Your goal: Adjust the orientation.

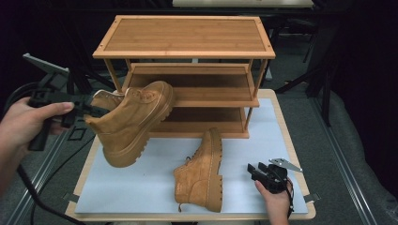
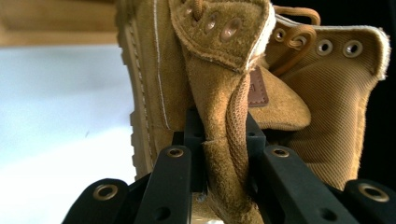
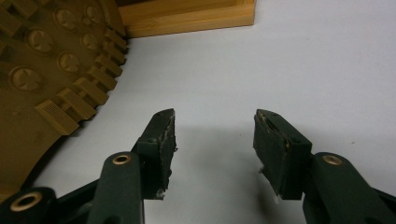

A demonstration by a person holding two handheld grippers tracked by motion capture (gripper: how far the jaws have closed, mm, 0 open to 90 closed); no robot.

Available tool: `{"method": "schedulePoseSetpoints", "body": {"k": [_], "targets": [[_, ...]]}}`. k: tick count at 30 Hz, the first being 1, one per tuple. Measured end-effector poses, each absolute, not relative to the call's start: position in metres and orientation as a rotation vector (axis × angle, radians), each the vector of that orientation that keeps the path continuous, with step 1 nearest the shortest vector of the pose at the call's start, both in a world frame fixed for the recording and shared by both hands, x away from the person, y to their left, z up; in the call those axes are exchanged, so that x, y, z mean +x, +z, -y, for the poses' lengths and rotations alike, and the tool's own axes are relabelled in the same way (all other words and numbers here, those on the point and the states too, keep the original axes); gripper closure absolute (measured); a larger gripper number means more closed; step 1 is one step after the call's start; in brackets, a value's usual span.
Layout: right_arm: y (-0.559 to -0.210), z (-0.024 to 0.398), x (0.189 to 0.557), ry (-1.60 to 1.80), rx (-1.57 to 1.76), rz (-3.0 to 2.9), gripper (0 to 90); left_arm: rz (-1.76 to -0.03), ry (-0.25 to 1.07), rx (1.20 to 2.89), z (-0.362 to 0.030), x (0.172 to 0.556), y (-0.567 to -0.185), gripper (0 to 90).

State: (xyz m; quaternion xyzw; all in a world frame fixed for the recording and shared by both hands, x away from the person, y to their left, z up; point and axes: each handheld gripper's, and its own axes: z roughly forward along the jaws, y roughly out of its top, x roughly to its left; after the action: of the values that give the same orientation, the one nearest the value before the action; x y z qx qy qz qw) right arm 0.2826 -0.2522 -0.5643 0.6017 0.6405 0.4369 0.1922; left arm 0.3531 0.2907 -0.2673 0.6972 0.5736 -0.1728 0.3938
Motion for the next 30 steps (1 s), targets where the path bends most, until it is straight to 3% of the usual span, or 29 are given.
{"method": "schedulePoseSetpoints", "body": {"k": [20, 30], "targets": [[-0.565, 0.258, 0.282, 1.228, 1.71, -1.789, 48.3, -1.524, -0.165, 1.468, -0.246, 0.424, -0.298, 78.1], [-0.566, 0.259, 0.284, 1.254, 1.712, -1.777, 48.3, -1.552, -0.089, 1.537, -0.213, 0.426, -0.295, 76.4]]}}
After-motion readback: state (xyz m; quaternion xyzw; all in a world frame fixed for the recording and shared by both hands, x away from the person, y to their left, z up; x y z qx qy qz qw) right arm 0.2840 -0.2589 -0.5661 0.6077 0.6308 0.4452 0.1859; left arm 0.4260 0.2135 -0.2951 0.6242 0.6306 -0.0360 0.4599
